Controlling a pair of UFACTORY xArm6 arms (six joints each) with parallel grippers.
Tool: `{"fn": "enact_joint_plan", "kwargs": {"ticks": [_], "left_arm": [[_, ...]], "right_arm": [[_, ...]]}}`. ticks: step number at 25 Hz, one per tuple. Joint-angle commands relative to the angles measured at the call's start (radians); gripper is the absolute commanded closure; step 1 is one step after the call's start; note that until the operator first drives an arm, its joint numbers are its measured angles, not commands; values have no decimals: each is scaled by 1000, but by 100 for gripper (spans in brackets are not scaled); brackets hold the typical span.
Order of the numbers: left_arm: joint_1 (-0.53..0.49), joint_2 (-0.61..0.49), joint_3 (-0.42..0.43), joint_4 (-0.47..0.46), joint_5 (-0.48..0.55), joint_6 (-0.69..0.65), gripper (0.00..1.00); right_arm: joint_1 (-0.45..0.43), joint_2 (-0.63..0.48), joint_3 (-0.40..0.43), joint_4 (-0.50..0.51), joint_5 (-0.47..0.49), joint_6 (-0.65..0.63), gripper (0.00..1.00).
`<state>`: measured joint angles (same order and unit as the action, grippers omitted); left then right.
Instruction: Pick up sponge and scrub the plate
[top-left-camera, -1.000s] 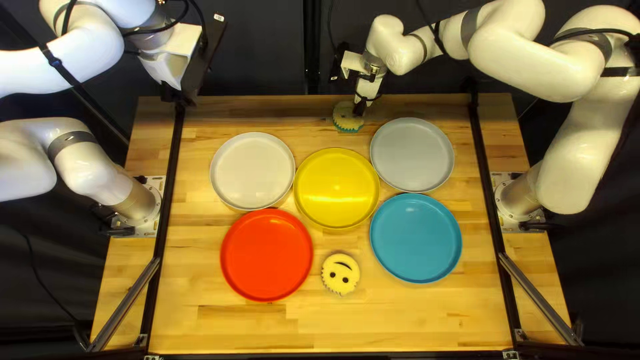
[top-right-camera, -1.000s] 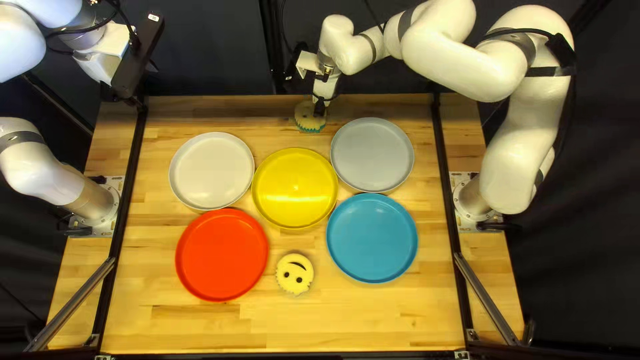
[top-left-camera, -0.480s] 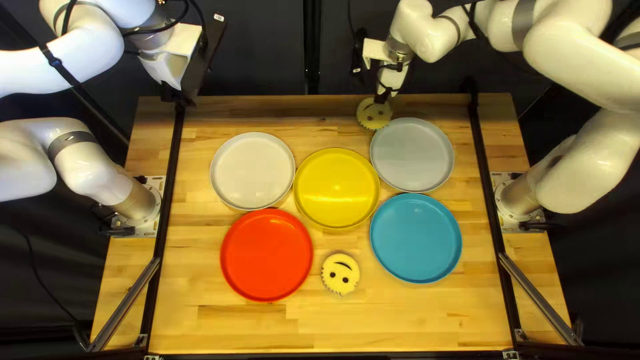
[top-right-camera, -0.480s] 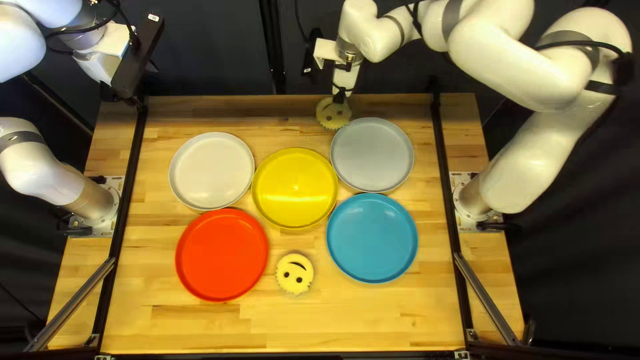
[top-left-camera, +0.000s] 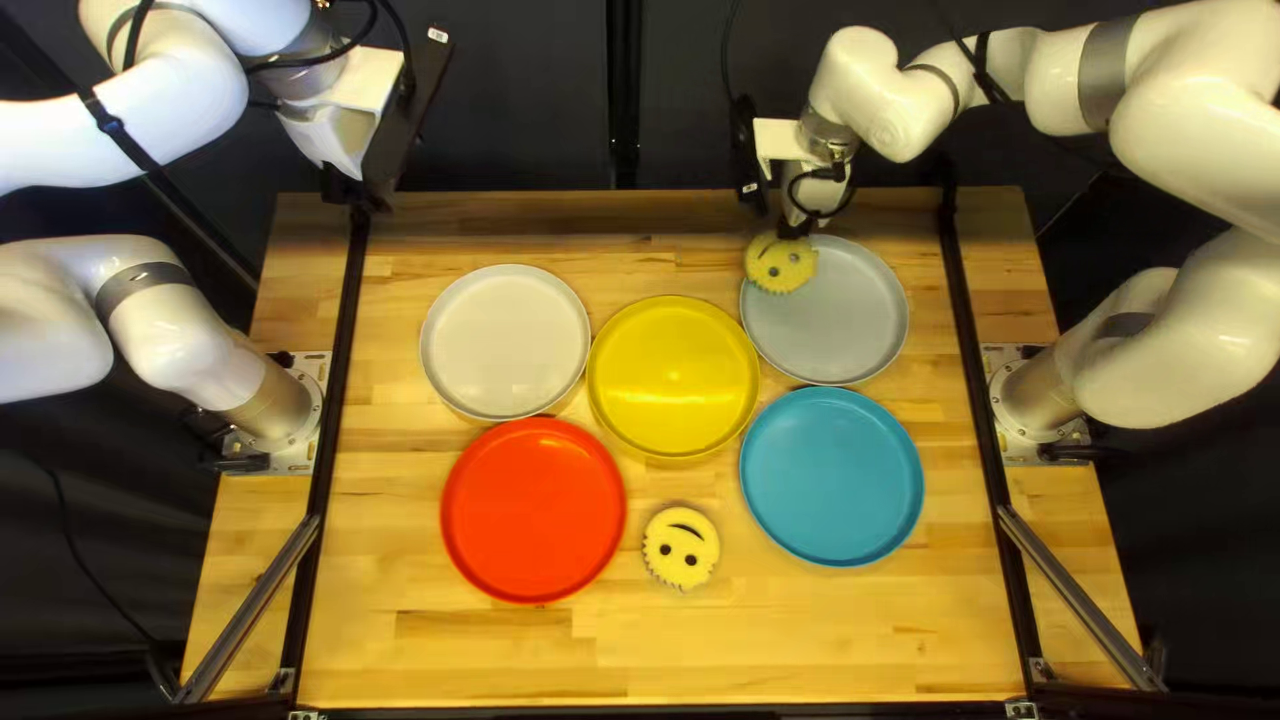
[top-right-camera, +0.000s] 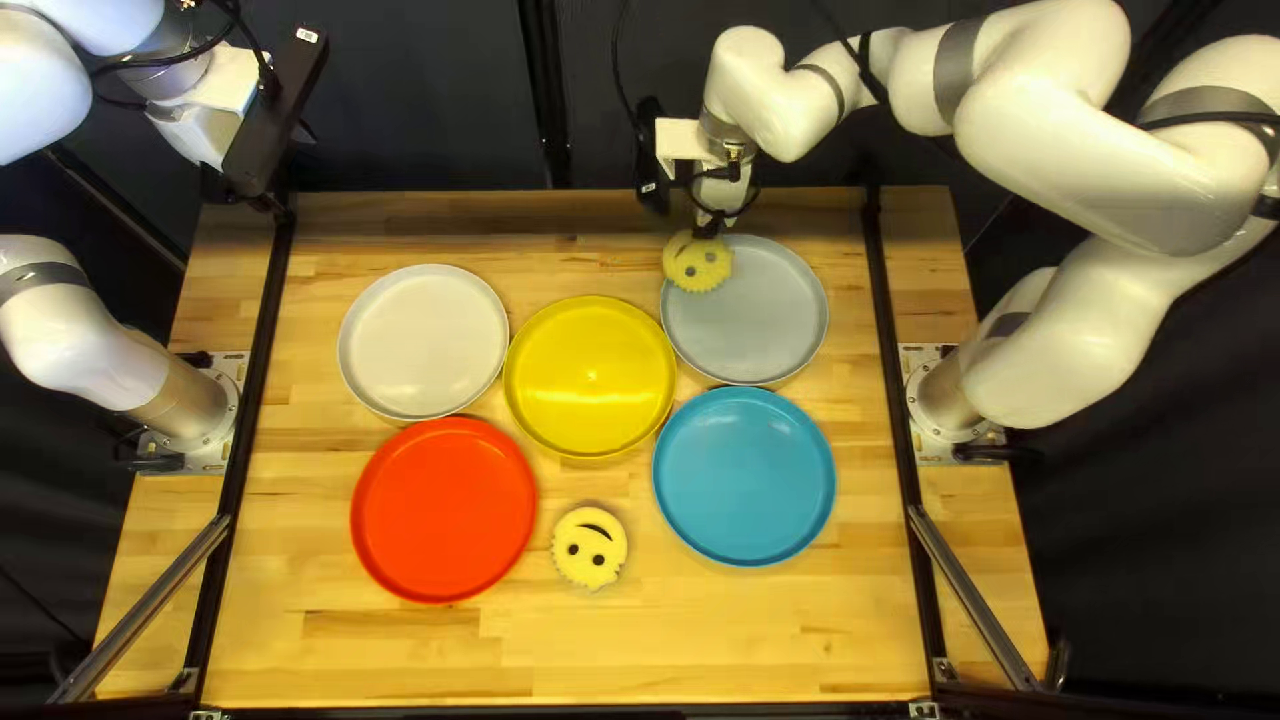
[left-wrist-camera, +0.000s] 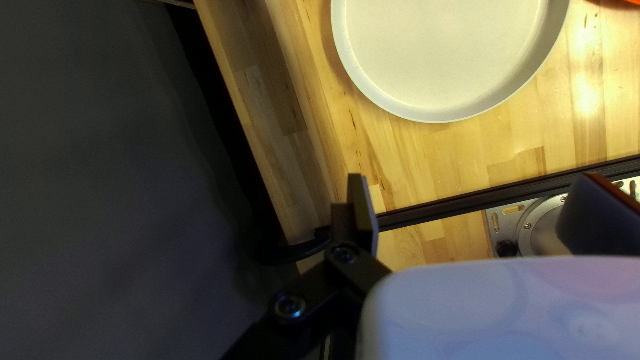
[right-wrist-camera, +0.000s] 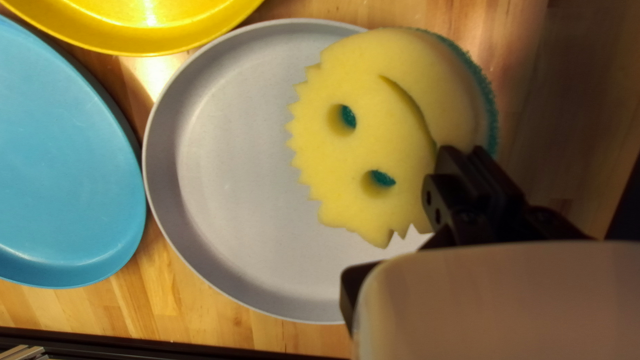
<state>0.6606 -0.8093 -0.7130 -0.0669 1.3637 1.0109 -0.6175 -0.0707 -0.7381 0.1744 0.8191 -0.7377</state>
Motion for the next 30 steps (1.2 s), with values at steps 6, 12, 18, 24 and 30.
{"fn": "enact_joint_plan", "kwargs": {"ticks": [6,12,18,24,30], "left_arm": [[0,0,0,0,0,0,0],[0,0,0,0,0,0,0],[0,0,0,0,0,0,0],[0,0,0,0,0,0,0],[0,0,0,0,0,0,0]], "right_arm": [[59,3,41,-66,-61,91,100],[109,-37,146,-120,-121,142,100],[137,-89,212,-146,-128,183,100],[68,-17,163,-150,-133,136,100],[5,78,66,-148,-108,97,100]]}}
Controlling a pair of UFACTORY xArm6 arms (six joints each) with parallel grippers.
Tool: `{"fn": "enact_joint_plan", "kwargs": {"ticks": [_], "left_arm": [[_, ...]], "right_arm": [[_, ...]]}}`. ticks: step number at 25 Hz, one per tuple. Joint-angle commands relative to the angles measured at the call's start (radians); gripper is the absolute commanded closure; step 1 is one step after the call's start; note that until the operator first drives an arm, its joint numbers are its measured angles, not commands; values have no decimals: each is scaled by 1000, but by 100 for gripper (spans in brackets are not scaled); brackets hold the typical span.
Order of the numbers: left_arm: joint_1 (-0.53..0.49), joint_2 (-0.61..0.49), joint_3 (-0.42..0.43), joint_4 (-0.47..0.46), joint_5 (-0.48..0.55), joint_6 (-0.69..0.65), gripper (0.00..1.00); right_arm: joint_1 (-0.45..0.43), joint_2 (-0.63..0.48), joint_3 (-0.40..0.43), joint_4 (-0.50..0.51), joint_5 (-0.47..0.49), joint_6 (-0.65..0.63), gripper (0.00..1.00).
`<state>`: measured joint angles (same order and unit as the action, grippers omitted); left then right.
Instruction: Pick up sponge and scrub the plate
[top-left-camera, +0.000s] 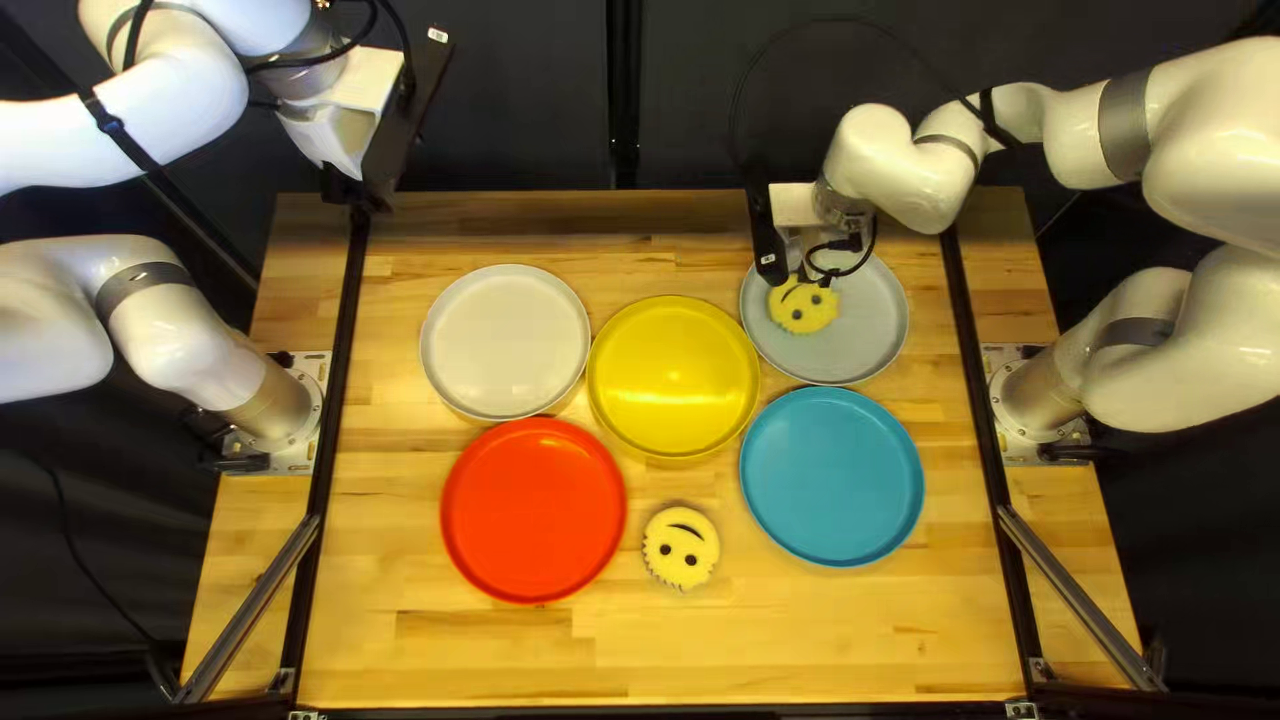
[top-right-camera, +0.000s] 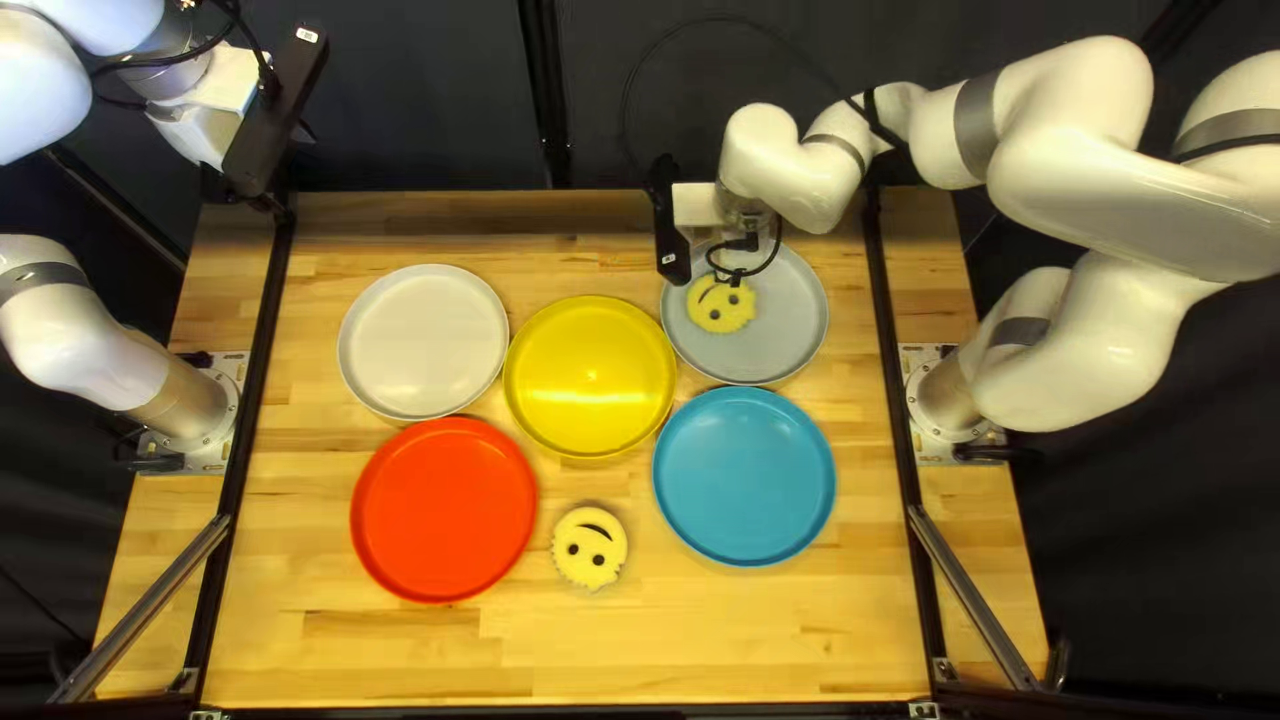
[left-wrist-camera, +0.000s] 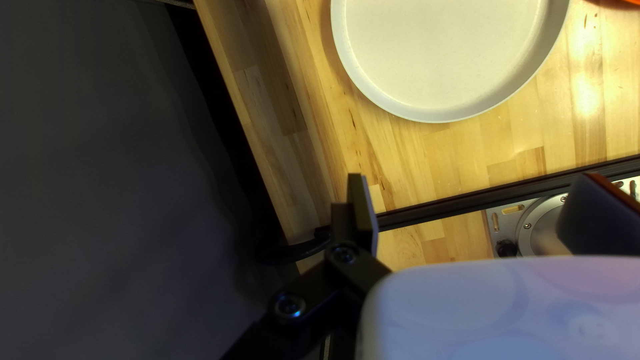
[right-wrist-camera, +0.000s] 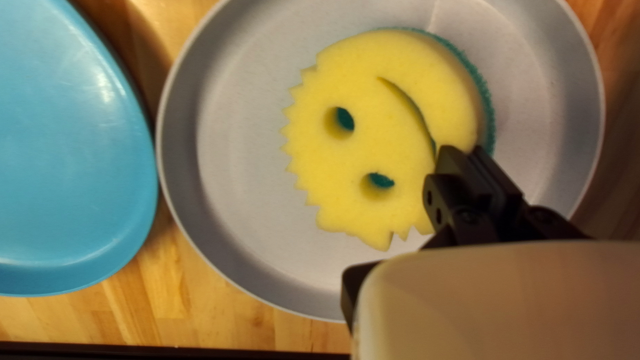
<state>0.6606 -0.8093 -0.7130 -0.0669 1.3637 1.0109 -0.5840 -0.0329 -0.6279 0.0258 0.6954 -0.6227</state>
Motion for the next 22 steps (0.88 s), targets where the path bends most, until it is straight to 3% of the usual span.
{"fn": "enact_joint_plan", "kwargs": {"ticks": [1,7,16,22], "left_arm": [[0,0,0,0,0,0,0],[0,0,0,0,0,0,0],[0,0,0,0,0,0,0],[0,0,0,0,0,0,0]], "right_arm": [[-31,45,-50,0,18,-19,100],[8,12,-10,-3,6,18,100],[164,-129,153,-46,-31,153,100],[74,-139,175,-32,-46,48,100]]}}
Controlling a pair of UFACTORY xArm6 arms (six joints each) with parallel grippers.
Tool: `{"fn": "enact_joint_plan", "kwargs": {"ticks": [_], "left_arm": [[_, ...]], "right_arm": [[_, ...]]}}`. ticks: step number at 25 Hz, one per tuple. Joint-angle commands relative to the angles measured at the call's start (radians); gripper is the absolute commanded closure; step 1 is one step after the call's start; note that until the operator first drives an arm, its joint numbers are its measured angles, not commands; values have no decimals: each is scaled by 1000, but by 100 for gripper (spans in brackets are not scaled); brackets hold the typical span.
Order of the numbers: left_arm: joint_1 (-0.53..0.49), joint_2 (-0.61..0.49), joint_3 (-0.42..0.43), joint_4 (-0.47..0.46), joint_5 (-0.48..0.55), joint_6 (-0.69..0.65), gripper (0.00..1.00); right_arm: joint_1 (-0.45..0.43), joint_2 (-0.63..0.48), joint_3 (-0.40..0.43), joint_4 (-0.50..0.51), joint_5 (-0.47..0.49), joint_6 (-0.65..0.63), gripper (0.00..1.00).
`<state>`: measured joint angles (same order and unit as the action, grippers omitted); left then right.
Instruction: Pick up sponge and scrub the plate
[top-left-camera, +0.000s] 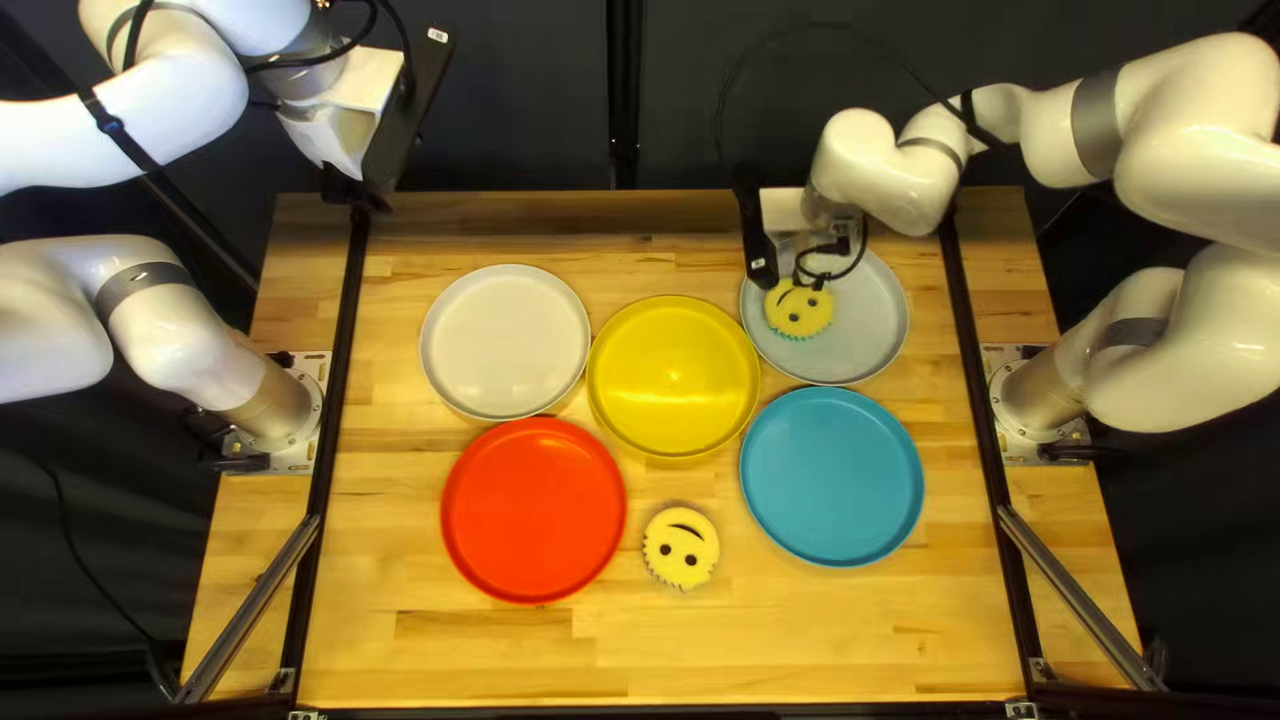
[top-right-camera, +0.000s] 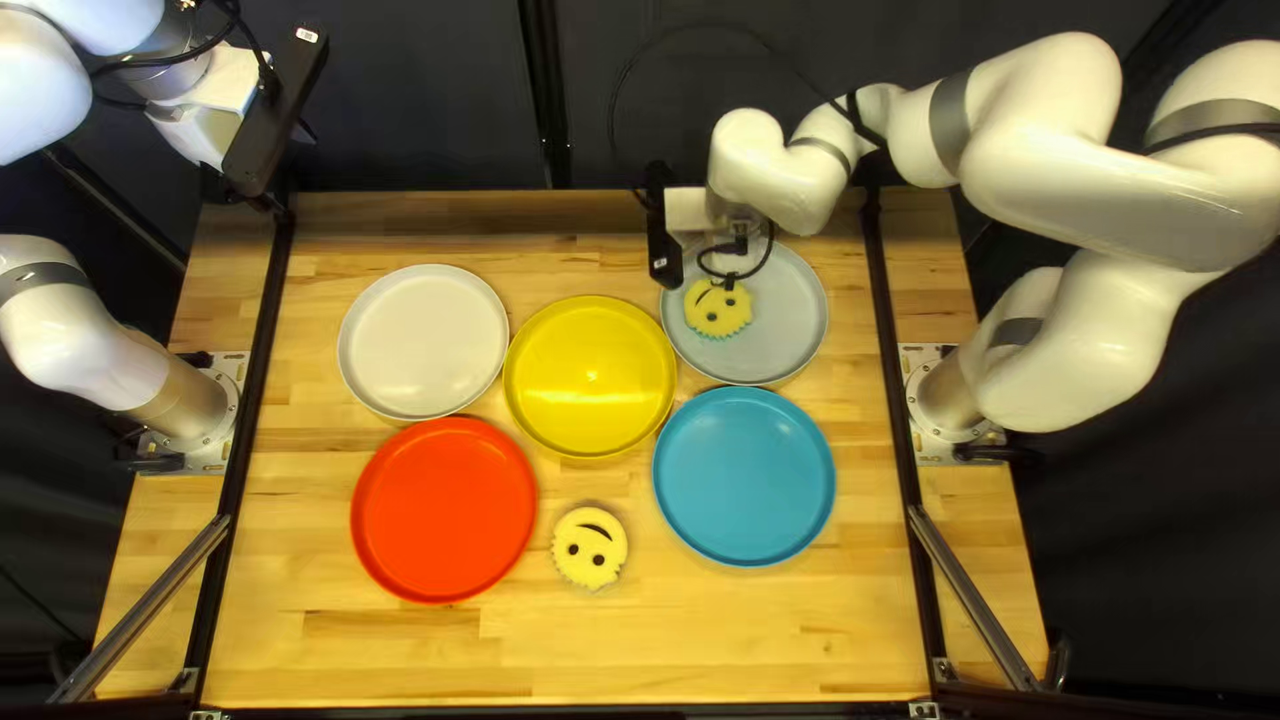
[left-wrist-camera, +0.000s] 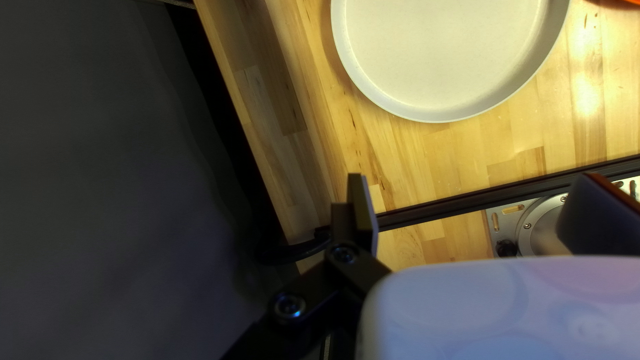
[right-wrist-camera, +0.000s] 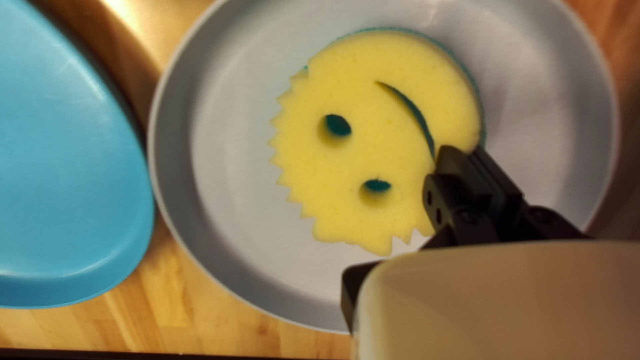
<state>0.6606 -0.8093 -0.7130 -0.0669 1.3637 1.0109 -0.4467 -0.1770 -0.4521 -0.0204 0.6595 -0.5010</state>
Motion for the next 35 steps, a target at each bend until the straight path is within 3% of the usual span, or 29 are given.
{"fn": "enact_joint_plan", "kwargs": {"ticks": [1,6,14,21,28,35], "left_arm": [[0,0,0,0,0,0,0],[0,0,0,0,0,0,0],[0,0,0,0,0,0,0],[0,0,0,0,0,0,0],[0,0,0,0,0,0,0],[0,0,0,0,0,0,0]], "right_arm": [[-90,17,-11,23,-12,-105,100],[-180,87,-79,39,-16,-190,100],[-214,128,-134,29,-10,-198,100],[-143,18,-3,19,-46,-144,100],[-101,-140,152,50,-70,-175,100],[-156,-159,186,74,-87,-265,100]]}}
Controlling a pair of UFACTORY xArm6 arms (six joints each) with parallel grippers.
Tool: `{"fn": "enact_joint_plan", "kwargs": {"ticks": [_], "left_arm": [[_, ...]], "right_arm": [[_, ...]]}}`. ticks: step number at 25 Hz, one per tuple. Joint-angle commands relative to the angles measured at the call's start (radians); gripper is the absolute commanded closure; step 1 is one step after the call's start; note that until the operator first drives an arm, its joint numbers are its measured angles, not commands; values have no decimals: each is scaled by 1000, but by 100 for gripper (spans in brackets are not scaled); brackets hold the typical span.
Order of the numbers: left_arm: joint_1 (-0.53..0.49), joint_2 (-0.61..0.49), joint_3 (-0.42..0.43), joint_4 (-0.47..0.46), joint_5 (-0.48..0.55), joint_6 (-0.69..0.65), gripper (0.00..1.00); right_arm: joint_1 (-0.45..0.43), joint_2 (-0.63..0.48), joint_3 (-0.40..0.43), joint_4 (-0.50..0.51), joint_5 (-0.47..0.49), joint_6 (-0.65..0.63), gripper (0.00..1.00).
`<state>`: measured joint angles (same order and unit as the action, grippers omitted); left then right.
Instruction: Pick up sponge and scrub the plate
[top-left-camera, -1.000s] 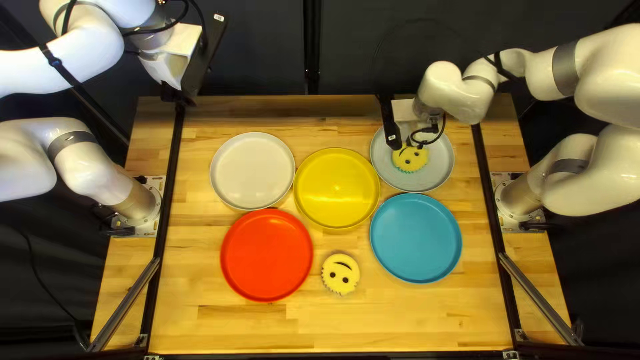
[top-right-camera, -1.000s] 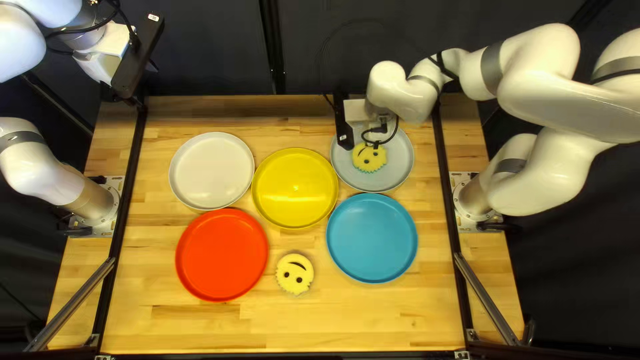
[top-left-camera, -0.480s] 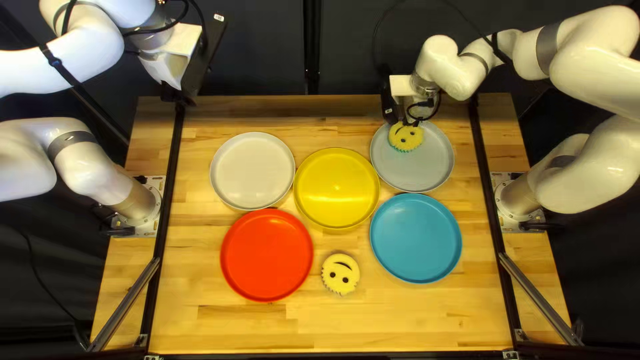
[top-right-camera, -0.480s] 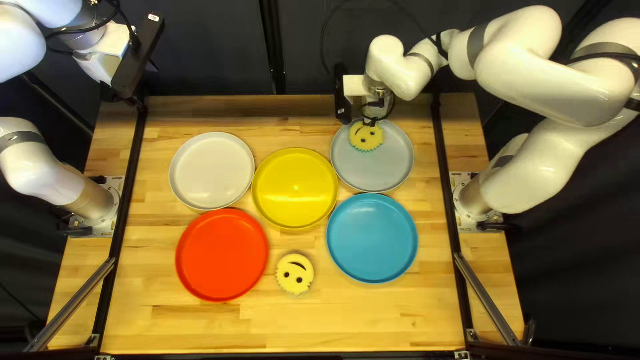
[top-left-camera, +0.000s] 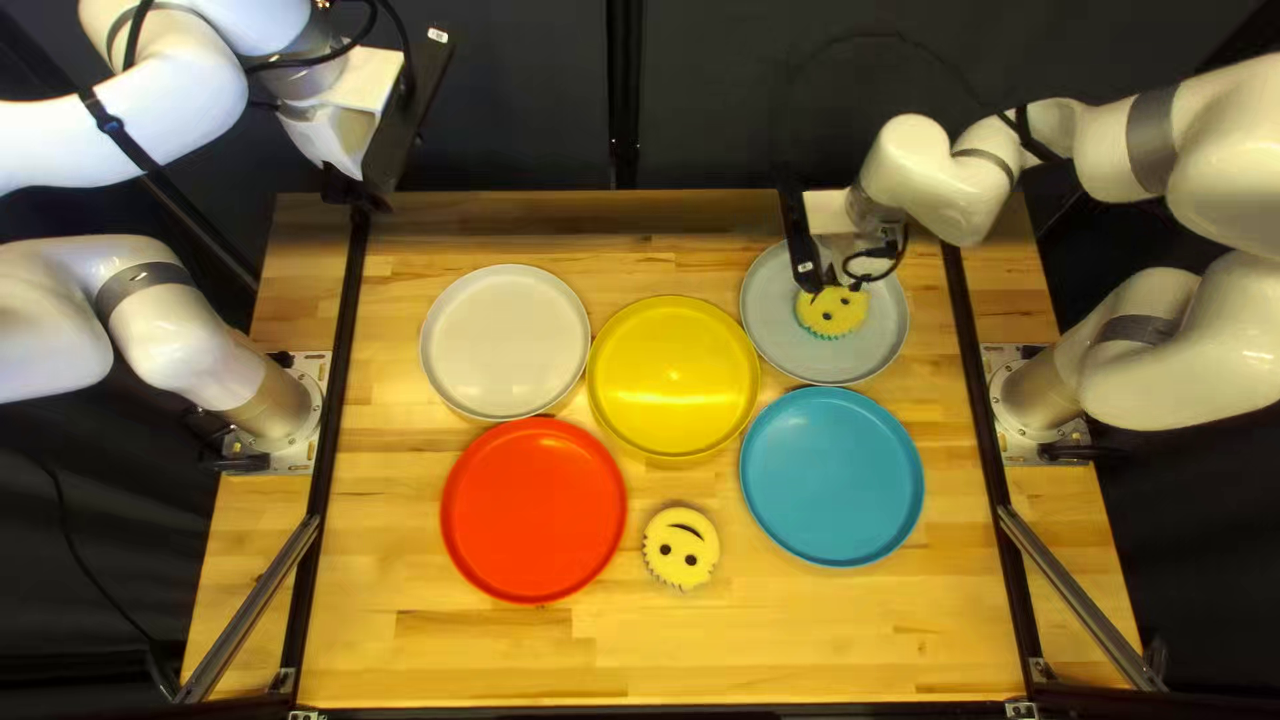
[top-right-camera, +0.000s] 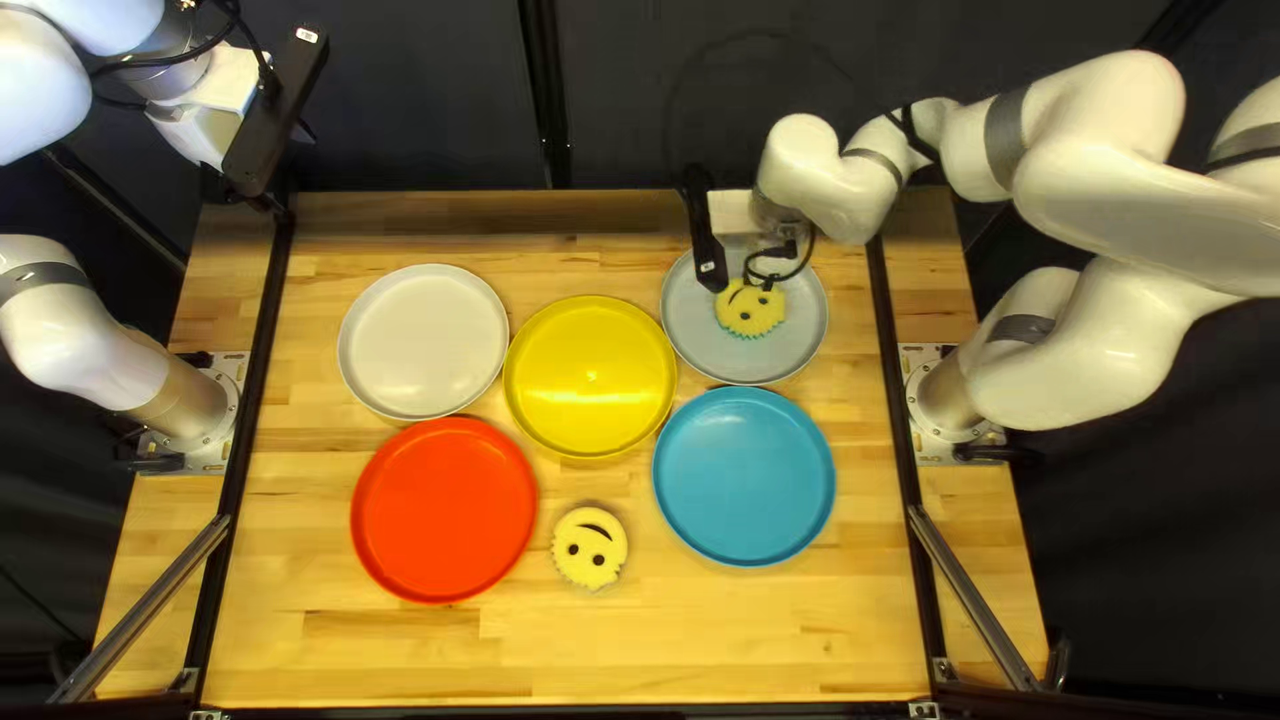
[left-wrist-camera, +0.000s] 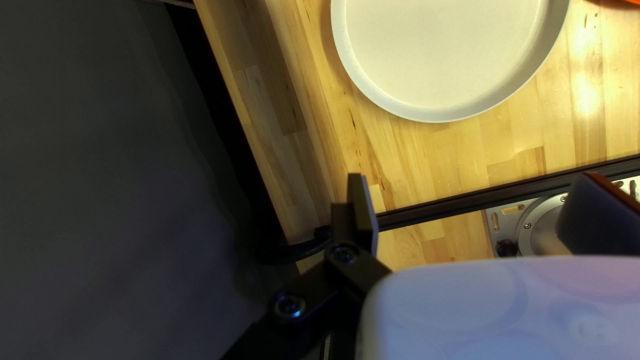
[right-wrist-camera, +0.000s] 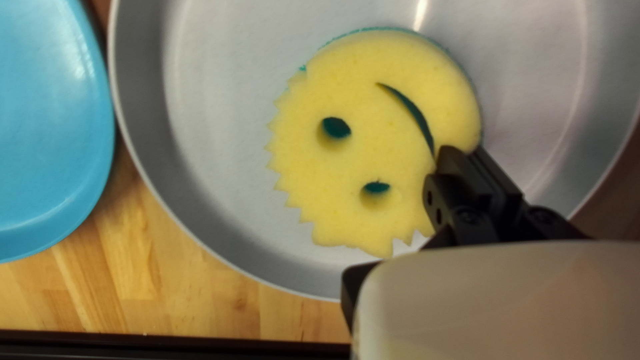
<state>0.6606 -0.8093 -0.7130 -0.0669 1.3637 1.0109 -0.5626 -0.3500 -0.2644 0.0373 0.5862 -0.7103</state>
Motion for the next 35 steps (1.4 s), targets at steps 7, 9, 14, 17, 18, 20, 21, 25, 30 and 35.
{"fn": "enact_joint_plan", "kwargs": {"ticks": [7,9,14,17,18,20,21,25,30,35], "left_arm": [[0,0,0,0,0,0,0],[0,0,0,0,0,0,0],[0,0,0,0,0,0,0],[0,0,0,0,0,0,0],[0,0,0,0,0,0,0],[0,0,0,0,0,0,0],[0,0,0,0,0,0,0],[0,0,0,0,0,0,0],[0,0,0,0,0,0,0],[0,0,0,0,0,0,0]], "right_arm": [[-156,151,-111,57,-49,-204,100],[-166,171,-137,63,-47,-216,100],[-175,179,-155,60,-47,-223,100],[-164,150,-128,59,-48,-217,100],[-161,132,-107,59,-51,-217,100],[-153,104,-76,56,-53,-213,100],[-147,82,-55,52,-52,-208,100],[-126,19,-2,40,-42,-189,100],[-88,-65,64,20,-28,-154,100],[-85,-48,58,13,-39,-158,100]]}}
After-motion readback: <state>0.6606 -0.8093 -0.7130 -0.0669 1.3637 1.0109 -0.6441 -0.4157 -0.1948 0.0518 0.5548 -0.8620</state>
